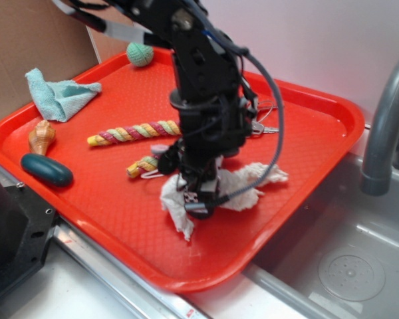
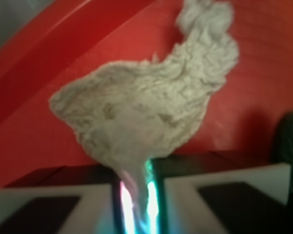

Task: Grab the white paper.

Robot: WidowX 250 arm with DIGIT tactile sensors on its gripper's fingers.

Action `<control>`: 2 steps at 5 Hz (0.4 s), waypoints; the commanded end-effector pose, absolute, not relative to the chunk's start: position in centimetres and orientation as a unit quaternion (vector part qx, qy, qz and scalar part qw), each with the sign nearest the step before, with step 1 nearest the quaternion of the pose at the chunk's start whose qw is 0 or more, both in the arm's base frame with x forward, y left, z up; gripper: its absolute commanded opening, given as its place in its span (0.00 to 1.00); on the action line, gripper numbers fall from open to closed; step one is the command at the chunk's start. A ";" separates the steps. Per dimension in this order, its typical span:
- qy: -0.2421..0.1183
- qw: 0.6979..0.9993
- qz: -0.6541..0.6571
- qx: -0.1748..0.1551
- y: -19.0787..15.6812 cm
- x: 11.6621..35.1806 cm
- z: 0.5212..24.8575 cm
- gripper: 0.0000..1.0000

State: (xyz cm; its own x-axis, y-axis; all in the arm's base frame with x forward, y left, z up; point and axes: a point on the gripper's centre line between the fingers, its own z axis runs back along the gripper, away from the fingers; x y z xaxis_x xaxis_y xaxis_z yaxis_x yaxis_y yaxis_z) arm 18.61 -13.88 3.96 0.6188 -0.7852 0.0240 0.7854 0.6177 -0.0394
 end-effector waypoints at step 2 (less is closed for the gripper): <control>-0.054 0.994 -0.079 -0.046 -2.1 9.7 19.6 0.00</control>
State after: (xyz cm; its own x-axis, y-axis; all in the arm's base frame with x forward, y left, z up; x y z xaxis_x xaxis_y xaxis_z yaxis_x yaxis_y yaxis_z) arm 11.52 -0.01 18.67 0.9829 -0.1597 0.0912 0.1677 0.9819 -0.0875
